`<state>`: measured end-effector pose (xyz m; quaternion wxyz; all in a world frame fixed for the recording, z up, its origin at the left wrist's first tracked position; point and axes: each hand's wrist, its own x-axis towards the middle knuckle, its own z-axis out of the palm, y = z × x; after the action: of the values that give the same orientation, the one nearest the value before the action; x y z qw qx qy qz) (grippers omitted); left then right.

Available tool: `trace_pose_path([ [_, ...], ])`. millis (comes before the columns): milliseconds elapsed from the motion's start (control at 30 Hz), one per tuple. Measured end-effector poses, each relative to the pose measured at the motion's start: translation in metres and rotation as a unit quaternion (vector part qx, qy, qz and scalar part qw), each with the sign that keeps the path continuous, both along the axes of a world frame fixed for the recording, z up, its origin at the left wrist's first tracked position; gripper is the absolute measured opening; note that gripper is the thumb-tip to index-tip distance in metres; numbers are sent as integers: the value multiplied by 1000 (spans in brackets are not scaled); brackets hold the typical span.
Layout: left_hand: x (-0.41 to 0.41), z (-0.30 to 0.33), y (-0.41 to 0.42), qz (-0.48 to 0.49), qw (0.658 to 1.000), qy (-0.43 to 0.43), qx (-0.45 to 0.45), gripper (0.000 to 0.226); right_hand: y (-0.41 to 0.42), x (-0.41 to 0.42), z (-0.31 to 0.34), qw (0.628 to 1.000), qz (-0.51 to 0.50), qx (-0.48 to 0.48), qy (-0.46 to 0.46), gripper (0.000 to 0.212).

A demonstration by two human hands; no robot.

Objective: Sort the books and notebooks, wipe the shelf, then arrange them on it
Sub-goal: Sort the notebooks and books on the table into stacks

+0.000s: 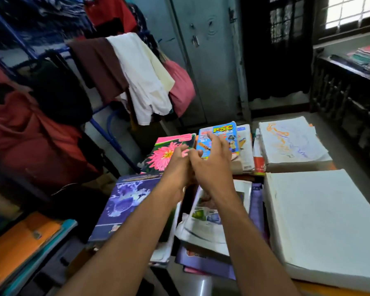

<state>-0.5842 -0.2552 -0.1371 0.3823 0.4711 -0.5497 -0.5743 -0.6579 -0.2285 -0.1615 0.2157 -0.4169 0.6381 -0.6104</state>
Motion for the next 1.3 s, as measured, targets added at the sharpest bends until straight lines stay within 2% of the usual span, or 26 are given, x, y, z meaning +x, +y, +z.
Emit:
trace_pose_path([
  [67,24,13,19,27,998,42,-33,18,8,21,16,998,50,-39,0,61],
  [167,97,23,55,77,990,24,-113,31,24,78,34,984,160,-67,41,59],
  [300,216,9,101,169,957,-77,-222,47,54,171,18,936,337,-56,81,45],
  [367,288,-10,130,237,933,-131,-237,50,74,236,-1,894,437,-39,93,41],
  [467,373,-41,167,318,900,-195,-225,49,87,315,-25,856,507,-21,103,32],
  [533,417,-57,183,373,854,-278,-234,51,86,350,-33,843,526,5,112,38],
  [567,439,-64,188,406,812,-349,-231,55,84,365,-37,837,532,19,127,41],
  [600,458,-71,191,428,766,-433,-206,64,81,376,-41,837,526,25,148,44],
  [633,479,-76,195,431,739,-494,-153,78,76,389,-43,839,513,23,182,47],
  [667,495,-82,198,412,733,-532,-98,90,70,398,-45,842,495,17,213,51],
  [700,508,-87,200,382,742,-548,-57,97,64,405,-44,844,479,9,243,54],
  [767,525,-95,201,347,754,-555,-46,96,49,420,-38,838,466,-3,283,62],
  [900,531,-93,186,351,772,-523,-86,73,31,440,-36,817,486,38,307,76],
  [1100,533,-94,153,337,802,-488,-72,89,27,448,-49,814,464,8,350,83],
  [1300,536,-98,154,326,820,-464,-82,88,25,450,-48,807,454,2,376,85],
])
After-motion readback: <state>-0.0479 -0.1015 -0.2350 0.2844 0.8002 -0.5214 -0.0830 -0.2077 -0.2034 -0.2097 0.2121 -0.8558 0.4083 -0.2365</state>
